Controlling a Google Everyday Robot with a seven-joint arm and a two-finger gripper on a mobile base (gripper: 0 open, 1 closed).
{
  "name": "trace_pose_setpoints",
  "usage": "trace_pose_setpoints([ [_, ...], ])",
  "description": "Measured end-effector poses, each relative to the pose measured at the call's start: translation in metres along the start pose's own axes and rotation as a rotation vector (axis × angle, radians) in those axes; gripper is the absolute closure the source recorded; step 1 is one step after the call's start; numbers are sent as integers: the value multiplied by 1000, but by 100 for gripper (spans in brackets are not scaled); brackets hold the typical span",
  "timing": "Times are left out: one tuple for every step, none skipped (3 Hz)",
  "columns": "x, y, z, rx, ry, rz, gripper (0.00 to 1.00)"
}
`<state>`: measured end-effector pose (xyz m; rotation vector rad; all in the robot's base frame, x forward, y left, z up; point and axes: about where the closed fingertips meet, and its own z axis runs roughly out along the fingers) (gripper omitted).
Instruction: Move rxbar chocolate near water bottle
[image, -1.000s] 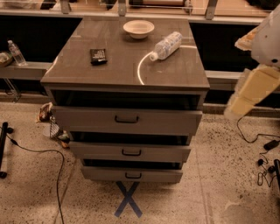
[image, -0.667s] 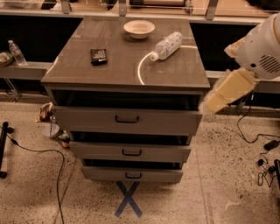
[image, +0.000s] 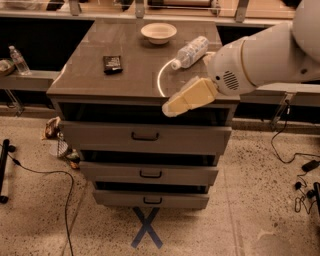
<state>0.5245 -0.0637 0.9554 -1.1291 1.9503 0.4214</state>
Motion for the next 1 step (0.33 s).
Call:
trace_pose_setpoints([
  [-22, -14, 7, 62, -70, -12, 0],
])
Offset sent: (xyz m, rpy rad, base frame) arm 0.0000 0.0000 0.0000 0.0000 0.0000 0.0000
